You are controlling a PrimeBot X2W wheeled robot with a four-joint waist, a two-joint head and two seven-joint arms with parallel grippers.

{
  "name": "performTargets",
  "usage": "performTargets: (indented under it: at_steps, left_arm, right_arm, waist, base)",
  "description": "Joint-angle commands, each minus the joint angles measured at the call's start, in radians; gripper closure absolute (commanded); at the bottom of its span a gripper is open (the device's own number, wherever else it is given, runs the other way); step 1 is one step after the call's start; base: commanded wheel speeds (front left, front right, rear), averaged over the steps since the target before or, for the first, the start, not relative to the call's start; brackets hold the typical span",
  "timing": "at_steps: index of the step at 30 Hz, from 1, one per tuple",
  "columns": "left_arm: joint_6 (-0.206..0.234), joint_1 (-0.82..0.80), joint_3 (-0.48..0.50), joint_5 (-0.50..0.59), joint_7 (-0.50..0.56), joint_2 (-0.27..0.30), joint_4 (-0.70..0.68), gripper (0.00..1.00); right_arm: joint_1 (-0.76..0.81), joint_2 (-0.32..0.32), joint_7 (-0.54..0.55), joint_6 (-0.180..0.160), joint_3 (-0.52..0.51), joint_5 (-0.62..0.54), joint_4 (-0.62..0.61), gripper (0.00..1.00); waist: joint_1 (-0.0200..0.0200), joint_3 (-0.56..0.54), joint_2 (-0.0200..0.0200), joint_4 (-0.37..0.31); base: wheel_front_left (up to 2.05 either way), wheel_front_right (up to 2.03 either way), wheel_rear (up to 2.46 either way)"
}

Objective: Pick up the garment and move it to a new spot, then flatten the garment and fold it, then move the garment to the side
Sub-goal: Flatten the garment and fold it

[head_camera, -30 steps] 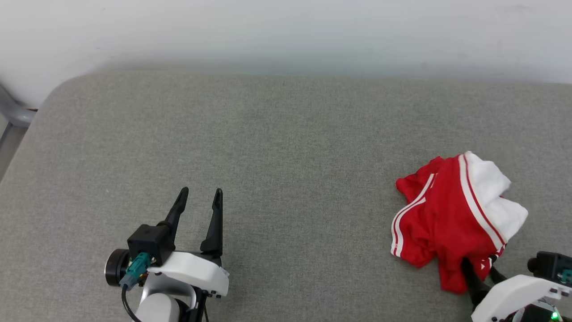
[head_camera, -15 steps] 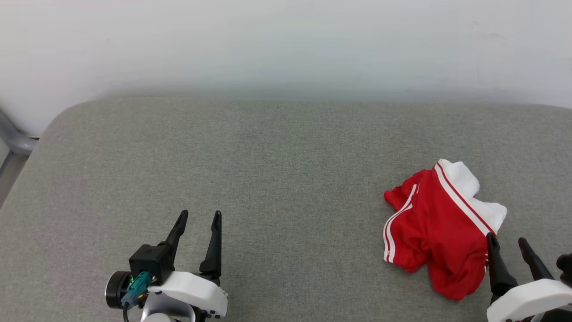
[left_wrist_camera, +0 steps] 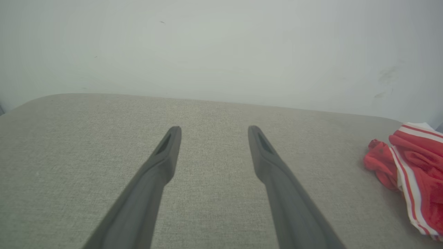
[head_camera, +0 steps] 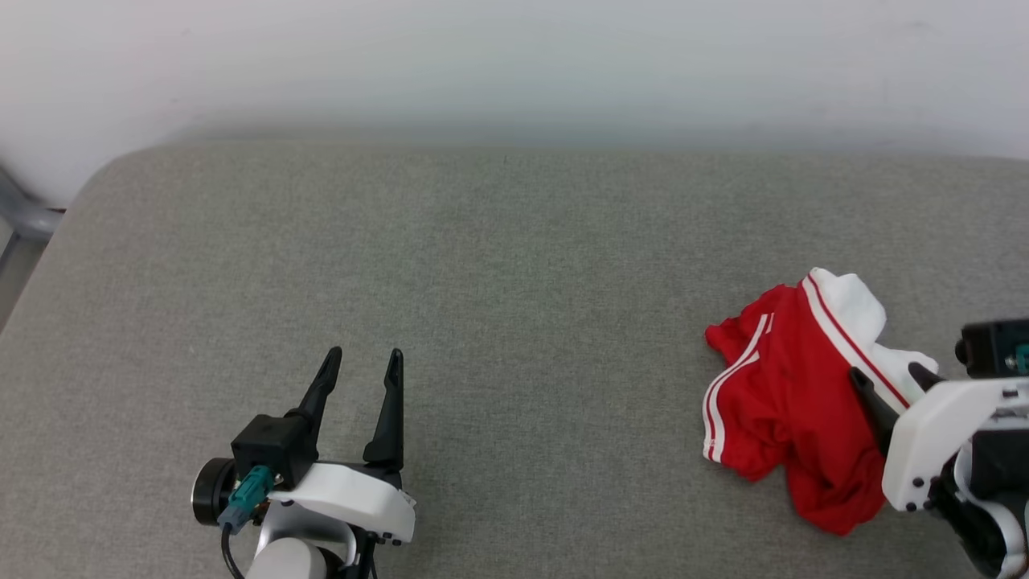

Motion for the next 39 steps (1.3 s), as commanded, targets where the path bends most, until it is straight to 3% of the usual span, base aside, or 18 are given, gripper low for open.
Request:
performTargets:
  at_steps: [1,10,11,13,24,31,39]
  left_arm:
    - [-0.002,-0.013,0.0,-0.004,-0.003,-0.001,-0.005,0.0]
    - [-0.006,-0.043,0.0,-0.006,-0.003,-0.003,-0.006,0.0]
    - [-0.006,-0.045,0.001,-0.006,-0.003,-0.004,-0.005,0.0]
    - [-0.005,-0.047,0.003,-0.008,-0.003,-0.004,-0.005,0.0]
    - [-0.004,-0.052,0.011,0.001,-0.003,-0.005,0.0,0.0]
    - [-0.008,-0.06,0.008,0.005,-0.003,-0.005,-0.001,0.0]
    - [-0.012,-0.08,-0.008,-0.001,-0.003,-0.005,0.006,0.0]
  right_arm:
    - [-0.035,-0.023,0.042,0.0,0.021,0.006,-0.001,0.0]
    - [-0.13,-0.092,0.189,0.0,0.084,0.047,0.069,0.0]
    - [-0.133,-0.094,0.195,0.0,0.087,0.051,0.074,0.29]
    - [-0.142,-0.095,0.196,0.0,0.088,0.06,0.078,1.0]
    - [-0.196,-0.08,0.099,0.0,0.143,0.04,0.009,1.0]
    - [-0.248,0.006,0.025,0.0,0.292,0.071,-0.014,1.0]
    - [-0.234,0.117,-0.096,0.0,0.544,0.178,0.137,1.0]
  waist:
    - [0.0,0.022,-0.0001,0.013]
    - [0.0,0.076,-0.0001,0.041]
    - [0.0,0.078,-0.0001,0.043]
    - [0.0,0.082,-0.0001,0.045]
    - [0.0,0.071,-0.0001,0.032]
    - [0.0,0.074,-0.0001,0.026]
    - [0.0,0.095,-0.0001,0.047]
  base:
    - [0.0,0.0,0.0]
    - [0.0,0.0,0.0]
    - [0.0,0.0,0.0]
    - [0.0,0.0,0.0]
    - [0.0,0.0,0.0]
    - [0.0,0.0,0.0]
    - [0.0,0.0,0.0]
